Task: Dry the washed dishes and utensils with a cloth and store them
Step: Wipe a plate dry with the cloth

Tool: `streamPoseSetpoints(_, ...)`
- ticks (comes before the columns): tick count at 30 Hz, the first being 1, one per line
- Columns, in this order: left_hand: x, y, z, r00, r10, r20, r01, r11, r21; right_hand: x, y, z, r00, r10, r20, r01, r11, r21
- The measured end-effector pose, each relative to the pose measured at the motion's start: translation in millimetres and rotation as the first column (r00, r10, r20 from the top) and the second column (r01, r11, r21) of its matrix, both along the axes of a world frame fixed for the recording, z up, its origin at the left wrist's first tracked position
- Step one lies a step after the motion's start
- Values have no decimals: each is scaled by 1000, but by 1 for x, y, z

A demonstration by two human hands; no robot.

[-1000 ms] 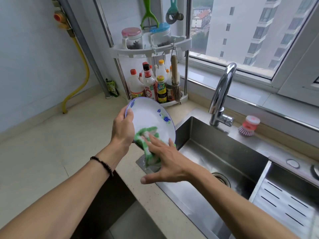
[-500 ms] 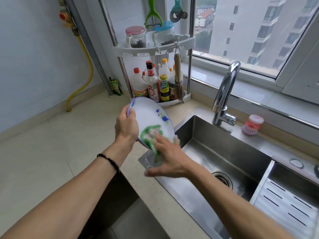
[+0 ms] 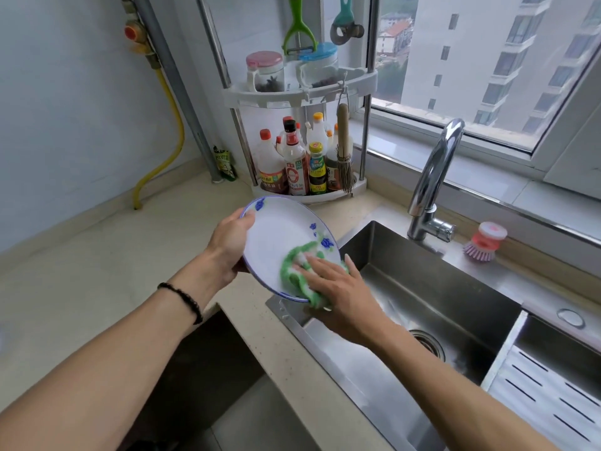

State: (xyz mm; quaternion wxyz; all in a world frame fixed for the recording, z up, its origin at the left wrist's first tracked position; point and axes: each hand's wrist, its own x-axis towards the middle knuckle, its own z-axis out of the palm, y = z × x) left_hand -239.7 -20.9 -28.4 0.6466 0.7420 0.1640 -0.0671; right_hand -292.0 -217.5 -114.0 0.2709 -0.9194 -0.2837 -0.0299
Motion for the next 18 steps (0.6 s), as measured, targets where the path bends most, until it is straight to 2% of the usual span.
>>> streamPoseSetpoints(2, 0, 3, 3, 995, -49, -89, 43, 997, -69, 5, -5, -11, 974, -91, 206, 97, 995, -21)
streamPoseSetpoints(4, 0, 1, 1, 996, -34, -88, 24, 994, -106, 7, 2, -16, 948, -156, 277, 175, 984, -43)
streamPoseSetpoints(6, -6, -9, -7, 1000, -8, -21, 6, 995, -99, 12, 16, -11, 923, -249, 294, 261, 965, -1)
streamPoseSetpoints(9, -20, -38, -26, 989, 50, 138, -49, 999, -9, 18, 41, 9, 893, -384, 235, 355, 921, 159)
streamPoseSetpoints(12, -11, -43, -20, 937, 231, 261, -244, 970, 18, 14, 57, 28, 948, -269, 171, 211, 933, 292)
streamPoseSetpoints(14, -5, -31, -18, 927, 258, 272, -266, 964, -5, 9, 54, 28, 994, -108, 33, 98, 969, 225)
streamPoseSetpoints(16, -4, -21, -18, 938, 214, 273, -232, 972, 38, 12, 38, 23, 992, 20, -126, -5, 993, 116)
streamPoseSetpoints(18, -5, -18, -18, 936, 212, 281, -239, 969, 65, 23, 20, 21, 969, 24, -244, -18, 1000, 26)
